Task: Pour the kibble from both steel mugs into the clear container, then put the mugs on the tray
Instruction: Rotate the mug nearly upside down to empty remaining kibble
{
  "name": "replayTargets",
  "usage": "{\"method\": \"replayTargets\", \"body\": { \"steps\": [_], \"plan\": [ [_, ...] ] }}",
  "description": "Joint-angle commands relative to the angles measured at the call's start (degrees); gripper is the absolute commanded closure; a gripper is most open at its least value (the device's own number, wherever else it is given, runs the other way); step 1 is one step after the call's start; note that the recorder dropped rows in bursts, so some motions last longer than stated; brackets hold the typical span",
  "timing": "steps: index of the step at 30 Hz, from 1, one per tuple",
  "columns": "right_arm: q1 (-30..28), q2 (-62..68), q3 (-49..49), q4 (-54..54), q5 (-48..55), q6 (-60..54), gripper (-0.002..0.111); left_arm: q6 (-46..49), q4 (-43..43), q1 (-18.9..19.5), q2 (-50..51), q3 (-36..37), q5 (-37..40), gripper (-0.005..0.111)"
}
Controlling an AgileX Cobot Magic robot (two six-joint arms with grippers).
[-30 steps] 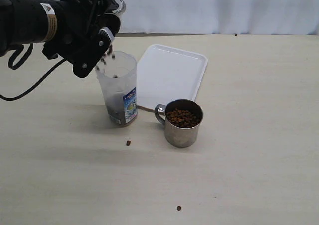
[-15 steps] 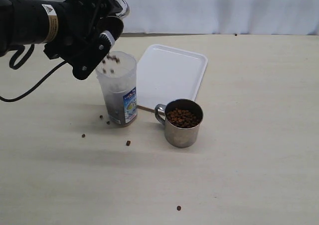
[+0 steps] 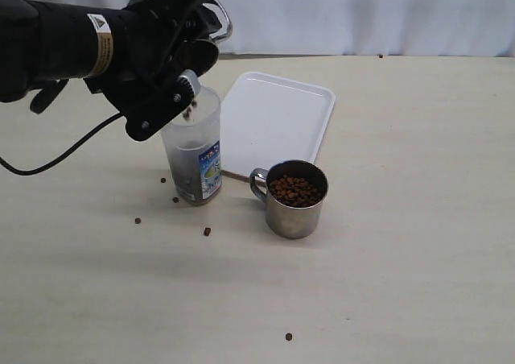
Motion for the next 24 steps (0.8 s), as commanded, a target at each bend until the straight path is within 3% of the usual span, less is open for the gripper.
{"method": "replayTargets", "body": {
  "steps": [1, 24],
  "plan": [
    [0.2, -0.2, 0.3, 0.1, -0.5, -0.4, 0.103, 1.8, -0.3, -0.4, -0.2, -0.7, 2.6, 0.107],
    [0.2, -0.2, 0.3, 0.1, -0.5, -0.4, 0.103, 7.9, -0.3, -0.4, -0.2, -0.7, 4.4, 0.107]
  ]
}}
